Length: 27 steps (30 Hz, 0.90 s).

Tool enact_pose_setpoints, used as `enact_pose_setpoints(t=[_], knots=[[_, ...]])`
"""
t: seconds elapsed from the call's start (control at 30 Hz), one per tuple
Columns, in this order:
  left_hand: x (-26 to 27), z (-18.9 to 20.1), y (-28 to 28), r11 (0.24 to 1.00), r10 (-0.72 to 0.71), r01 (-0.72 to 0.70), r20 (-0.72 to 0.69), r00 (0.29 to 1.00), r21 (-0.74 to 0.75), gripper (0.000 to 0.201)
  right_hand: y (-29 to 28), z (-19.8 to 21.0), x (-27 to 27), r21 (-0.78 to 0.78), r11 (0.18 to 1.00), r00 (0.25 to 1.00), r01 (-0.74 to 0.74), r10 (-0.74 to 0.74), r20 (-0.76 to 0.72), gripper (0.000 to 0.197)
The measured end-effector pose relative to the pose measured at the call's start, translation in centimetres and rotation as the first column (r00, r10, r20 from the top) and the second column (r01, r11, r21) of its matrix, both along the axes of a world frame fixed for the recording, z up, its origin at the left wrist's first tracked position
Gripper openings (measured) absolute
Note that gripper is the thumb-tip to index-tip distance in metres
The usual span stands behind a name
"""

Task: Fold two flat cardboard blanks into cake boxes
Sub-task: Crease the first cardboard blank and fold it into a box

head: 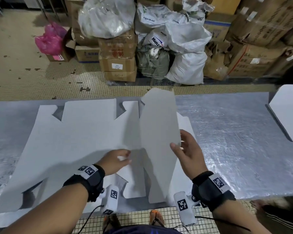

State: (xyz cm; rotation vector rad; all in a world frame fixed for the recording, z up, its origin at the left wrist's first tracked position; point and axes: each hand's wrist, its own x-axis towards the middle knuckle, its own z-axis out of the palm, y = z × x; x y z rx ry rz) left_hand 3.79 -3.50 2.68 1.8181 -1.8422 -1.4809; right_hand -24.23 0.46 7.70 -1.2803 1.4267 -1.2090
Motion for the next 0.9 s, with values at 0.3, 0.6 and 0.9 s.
enact_pose_setpoints(t=[0.3,0.6,0.9], knots=[[-4.1,8.9,1.0,0.990,-0.066,0.019,-0.333,0.940,-0.142,0.110,0.2,-1.8,2.8,0.131,0.975,0.984,-0.177,0.180,-0.004,0.050],[-0.8,11.7,2.6,0.880,0.210,-0.350,-0.398,0.893,-0.322,0.059,-1.3,-3.3,5.9,0.196,0.886,0.829,-0.420,0.463,-0.314,0.049],[7.0,7.2,4.3,0.771,0.504,-0.553,-0.226,0.833,-0.317,0.063,-2.8,-8.3,7.8,0.465,0.768,0.509,-0.441,0.641,-0.575,0.072]])
